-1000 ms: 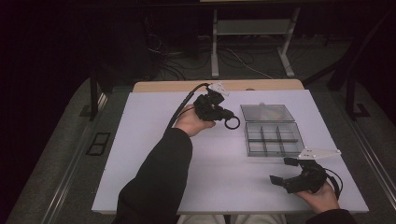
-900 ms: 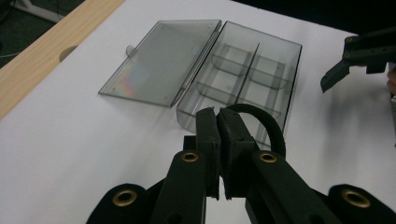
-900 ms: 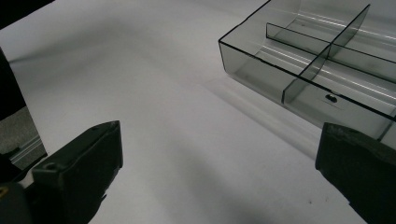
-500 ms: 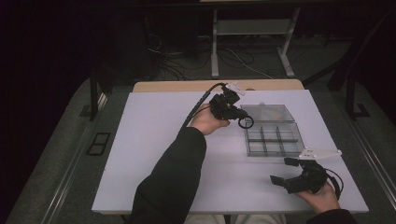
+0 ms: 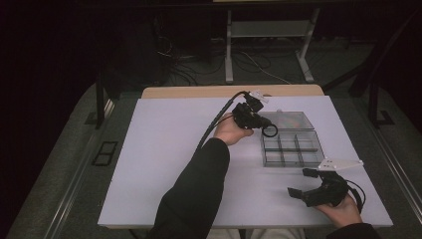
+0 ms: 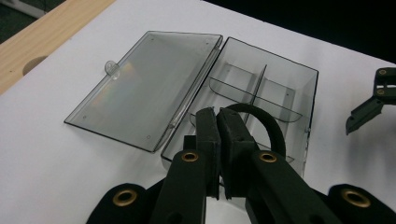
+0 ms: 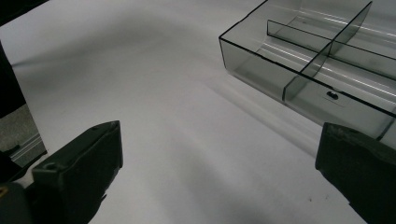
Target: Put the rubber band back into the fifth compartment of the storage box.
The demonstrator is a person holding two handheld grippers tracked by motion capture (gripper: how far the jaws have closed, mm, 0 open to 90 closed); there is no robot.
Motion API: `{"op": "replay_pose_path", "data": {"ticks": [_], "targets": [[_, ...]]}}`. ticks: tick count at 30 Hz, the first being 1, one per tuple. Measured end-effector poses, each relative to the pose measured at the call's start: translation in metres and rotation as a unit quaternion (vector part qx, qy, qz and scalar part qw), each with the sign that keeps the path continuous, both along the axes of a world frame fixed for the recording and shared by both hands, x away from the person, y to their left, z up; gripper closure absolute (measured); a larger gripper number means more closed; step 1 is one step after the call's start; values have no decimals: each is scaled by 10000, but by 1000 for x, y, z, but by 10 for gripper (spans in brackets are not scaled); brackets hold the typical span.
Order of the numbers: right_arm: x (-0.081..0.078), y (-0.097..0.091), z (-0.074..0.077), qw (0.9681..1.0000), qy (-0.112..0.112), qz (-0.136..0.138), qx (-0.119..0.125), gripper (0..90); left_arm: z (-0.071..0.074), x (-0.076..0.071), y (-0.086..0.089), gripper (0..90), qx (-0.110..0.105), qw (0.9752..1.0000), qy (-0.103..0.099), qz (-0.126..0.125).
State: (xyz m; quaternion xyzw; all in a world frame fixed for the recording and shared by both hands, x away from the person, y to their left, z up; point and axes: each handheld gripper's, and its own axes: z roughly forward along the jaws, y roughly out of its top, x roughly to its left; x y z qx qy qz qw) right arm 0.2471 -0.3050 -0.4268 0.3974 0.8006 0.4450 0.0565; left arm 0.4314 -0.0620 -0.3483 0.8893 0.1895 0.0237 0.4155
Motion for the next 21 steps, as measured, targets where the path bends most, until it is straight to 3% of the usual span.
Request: {"op": "replay_pose_path", "data": {"ticks": [10,21], "targets": [[-1,1,0,10000,17,4,-6,5,-15,5,-14,864,26,10000,83,-48],[0,2,-1,10000,-16,46,-29,5,-27,11,-28,865,-51,9999,145,76]]}}
